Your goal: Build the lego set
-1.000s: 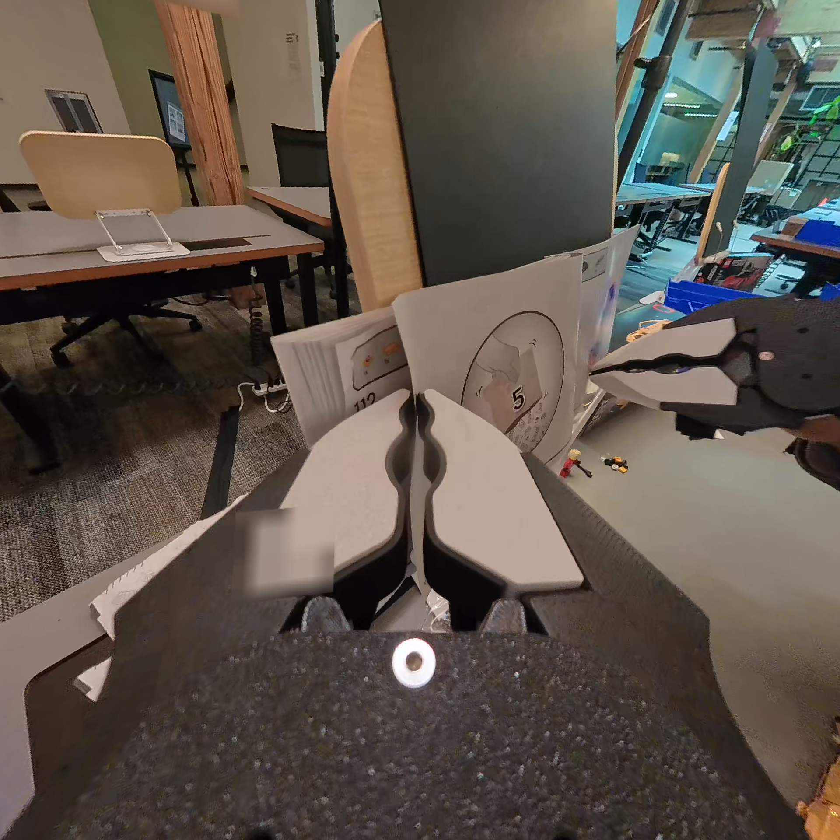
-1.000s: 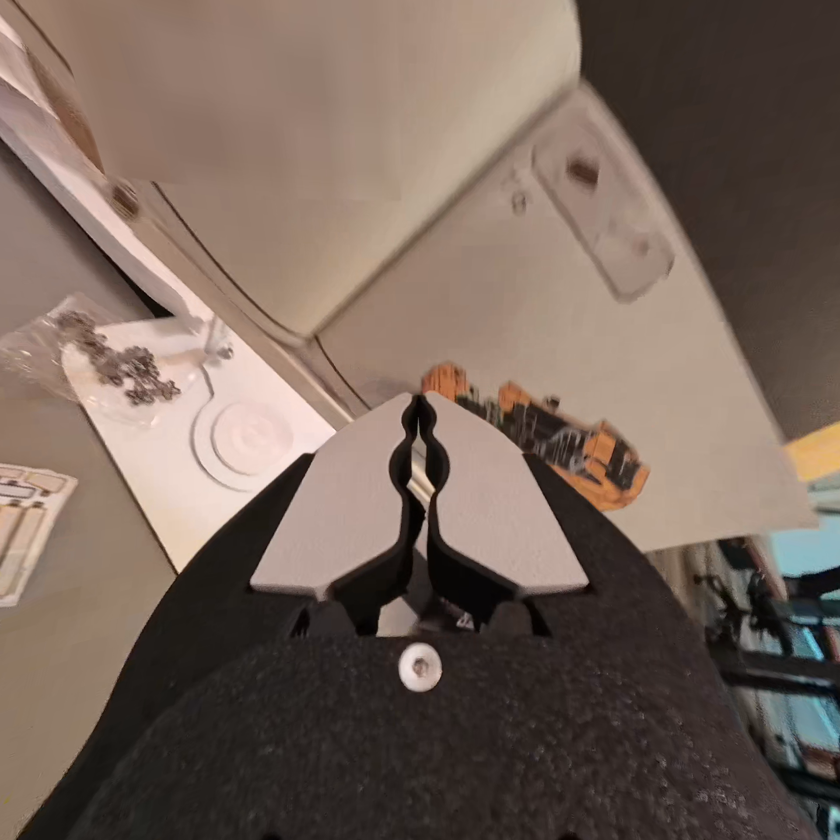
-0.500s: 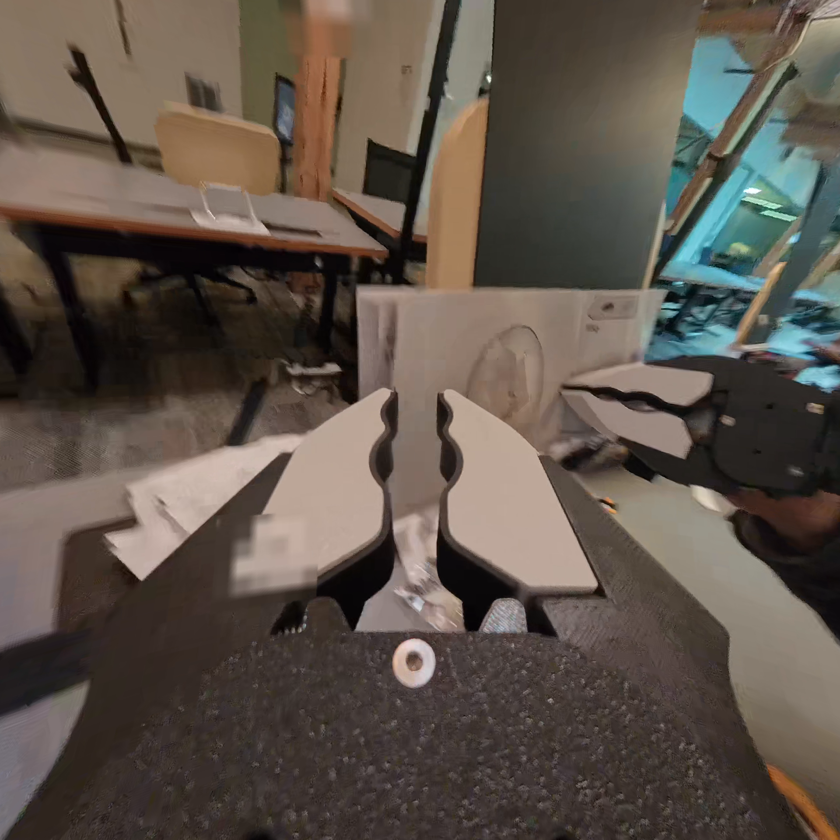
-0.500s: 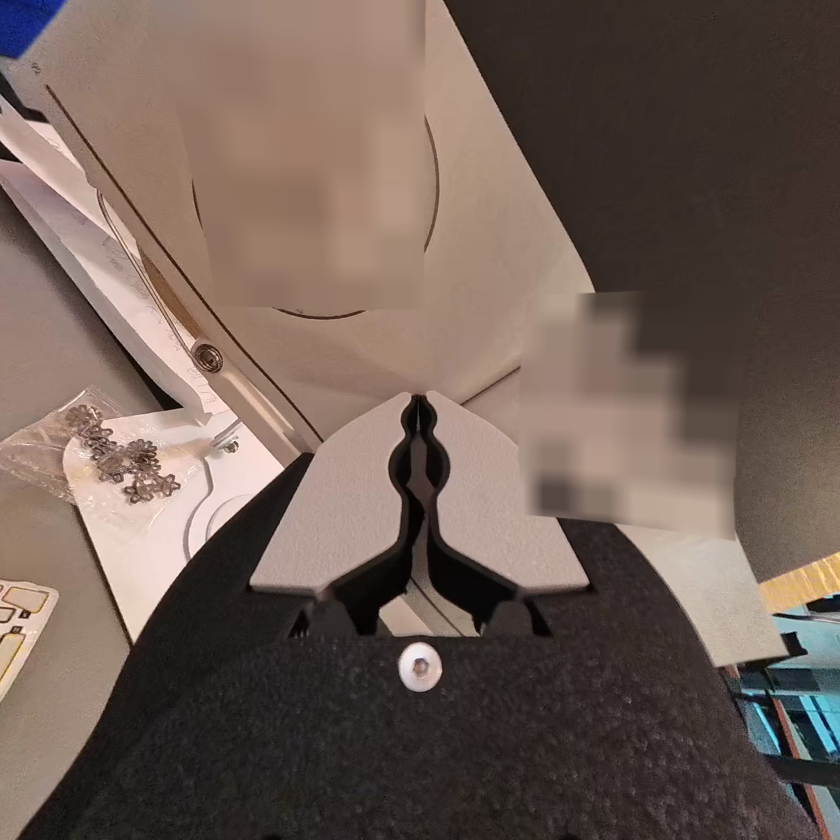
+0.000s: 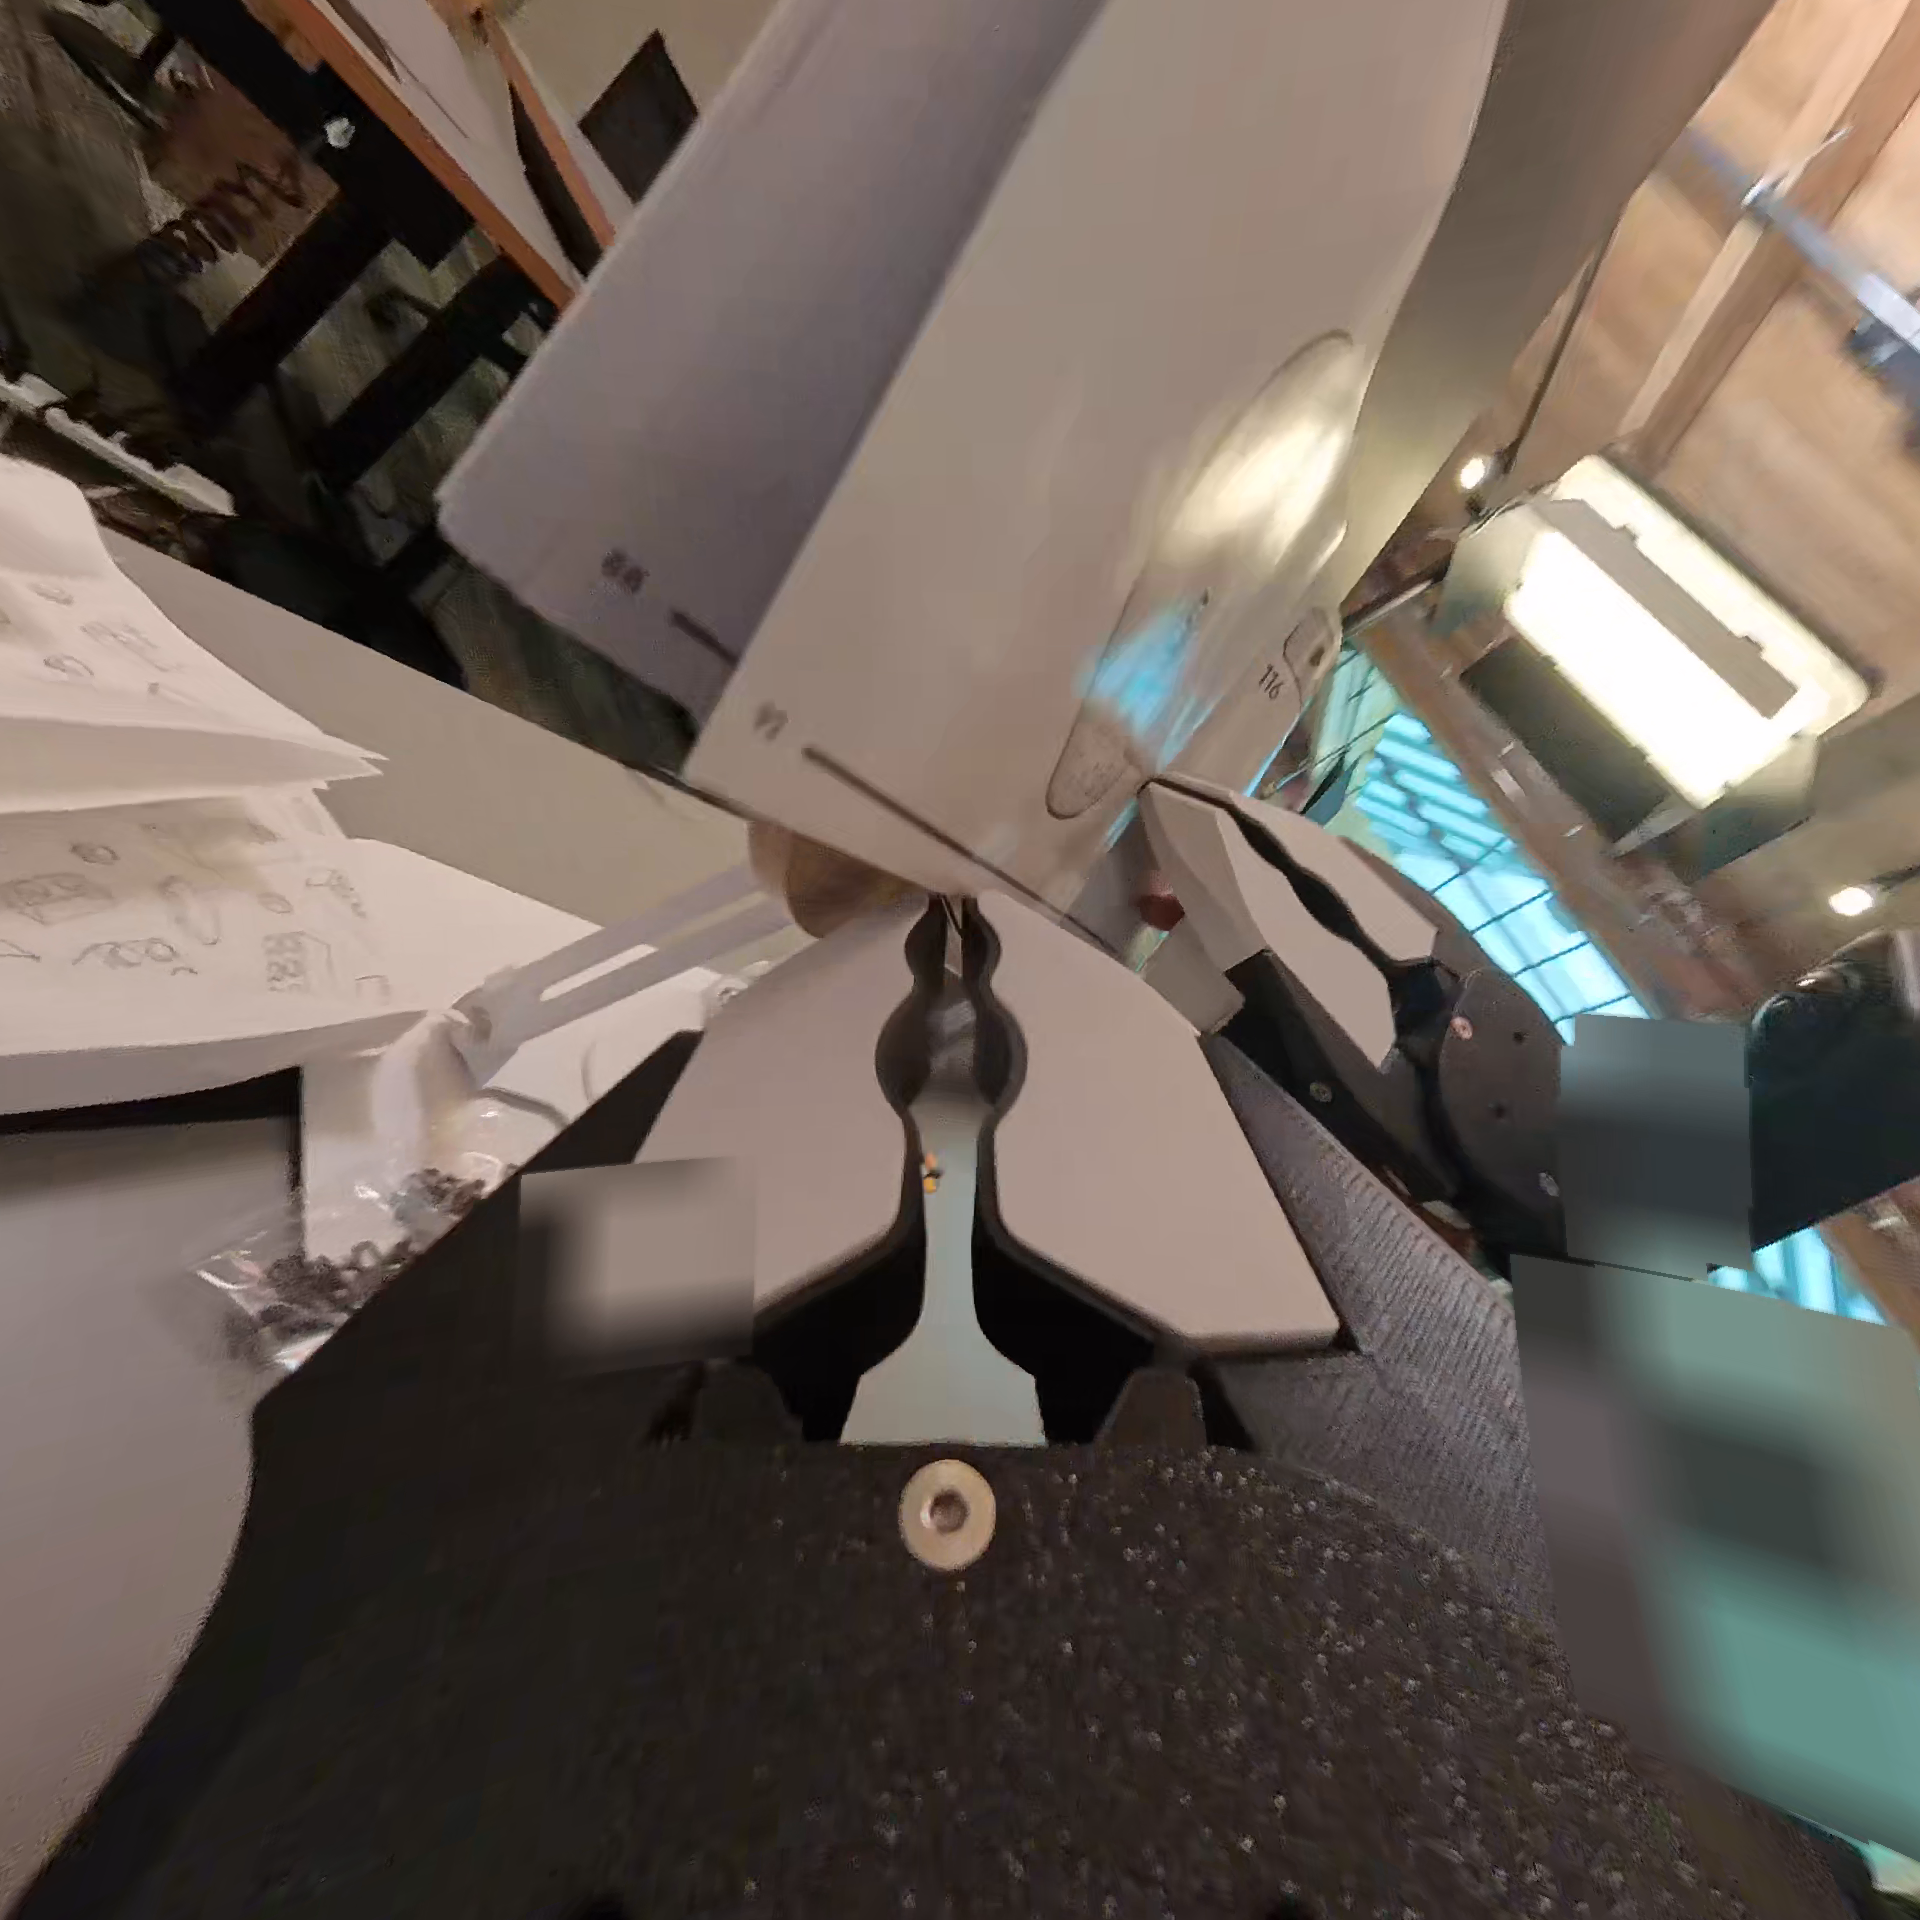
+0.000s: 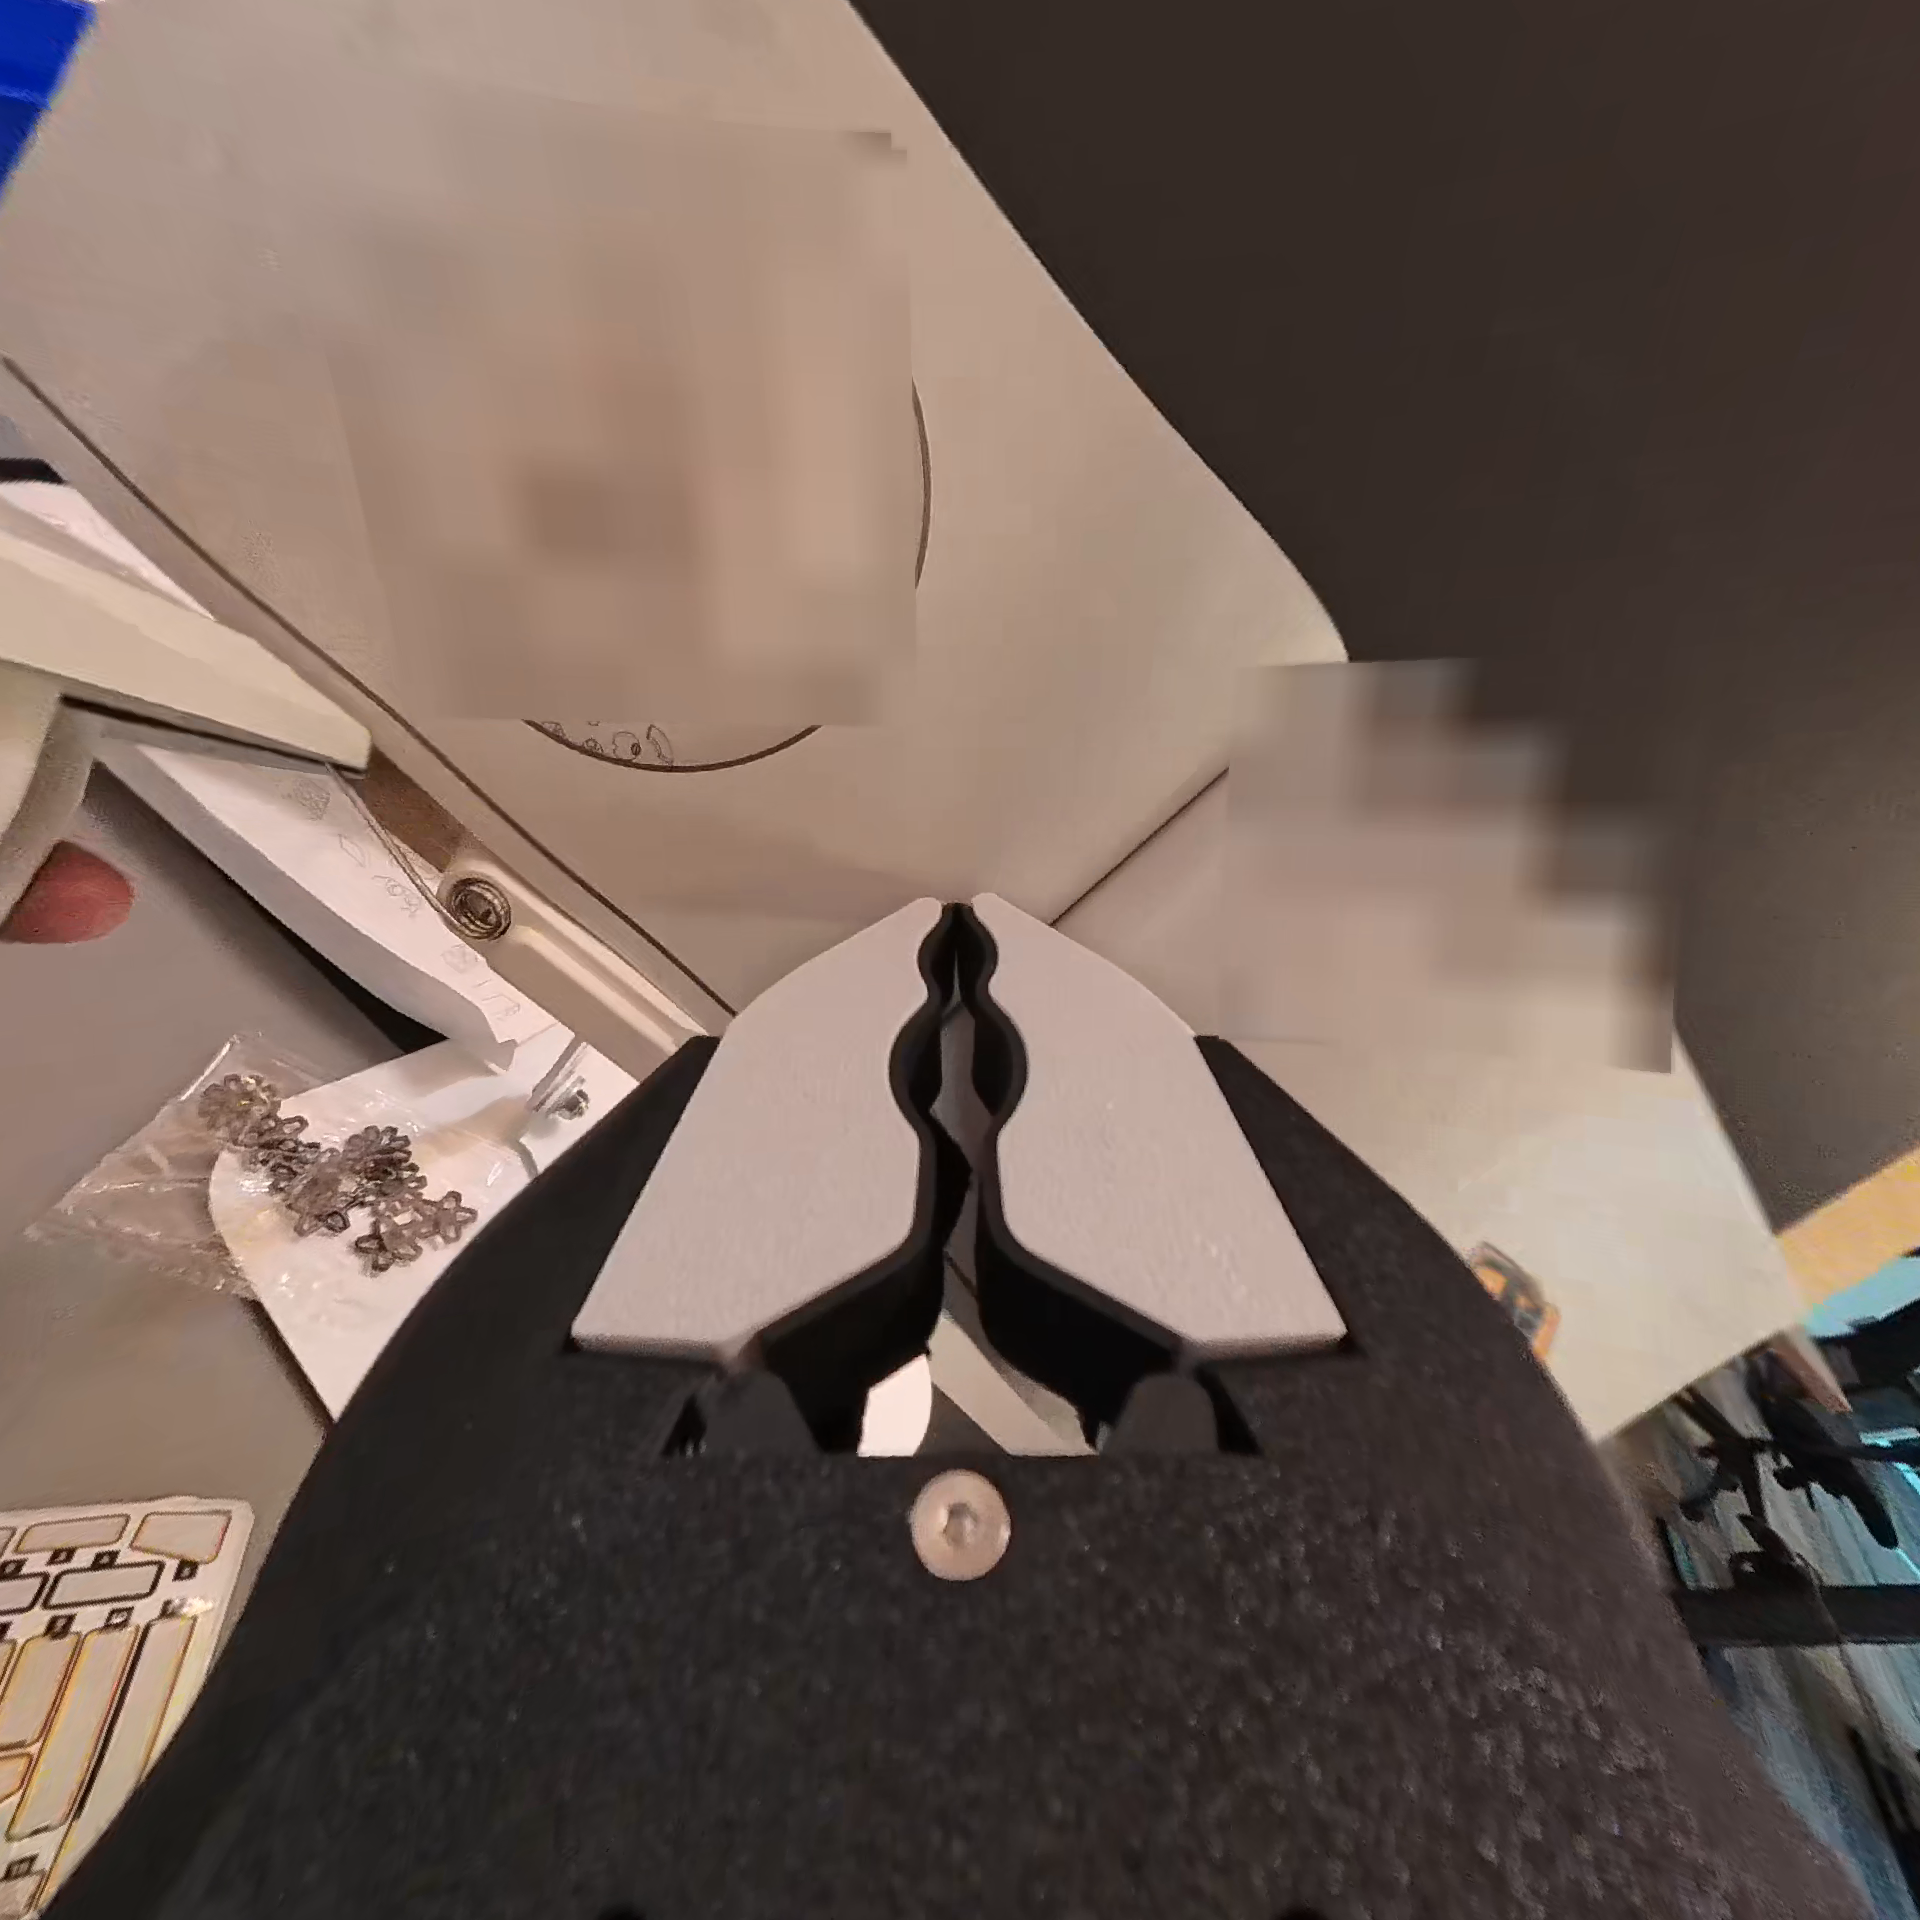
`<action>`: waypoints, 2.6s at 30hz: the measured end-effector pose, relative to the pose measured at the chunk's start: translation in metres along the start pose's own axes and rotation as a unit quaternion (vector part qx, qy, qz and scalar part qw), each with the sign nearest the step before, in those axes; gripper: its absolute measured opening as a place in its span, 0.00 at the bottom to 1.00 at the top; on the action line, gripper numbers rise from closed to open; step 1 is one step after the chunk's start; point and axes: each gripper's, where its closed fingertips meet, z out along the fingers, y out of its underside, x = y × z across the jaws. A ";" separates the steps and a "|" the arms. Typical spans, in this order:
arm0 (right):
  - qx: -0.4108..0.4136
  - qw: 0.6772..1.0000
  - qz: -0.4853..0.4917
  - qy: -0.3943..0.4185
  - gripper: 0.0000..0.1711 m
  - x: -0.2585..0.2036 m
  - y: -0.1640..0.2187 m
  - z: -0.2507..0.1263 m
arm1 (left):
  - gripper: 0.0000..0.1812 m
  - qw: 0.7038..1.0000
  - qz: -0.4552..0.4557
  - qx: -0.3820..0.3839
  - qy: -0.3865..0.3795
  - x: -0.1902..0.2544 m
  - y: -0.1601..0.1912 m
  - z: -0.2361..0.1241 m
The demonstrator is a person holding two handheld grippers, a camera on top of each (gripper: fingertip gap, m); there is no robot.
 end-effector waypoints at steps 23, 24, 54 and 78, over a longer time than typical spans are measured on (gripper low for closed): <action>-0.063 0.981 -0.125 0.135 0.00 -0.005 0.000 -0.001 | 0.01 0.980 0.105 0.164 -0.044 0.013 0.013 -0.011; -0.064 0.982 -0.123 0.132 0.00 -0.006 0.000 -0.001 | 0.01 0.973 0.161 0.149 -0.071 0.017 0.012 -0.009; 0.017 0.991 -0.096 0.088 0.00 -0.006 0.010 -0.011 | 0.01 0.805 0.552 -0.126 -0.177 0.030 0.013 0.028; 0.030 0.992 -0.093 0.085 0.01 -0.013 0.037 -0.021 | 0.02 0.759 0.604 -0.123 -0.210 0.031 0.015 0.026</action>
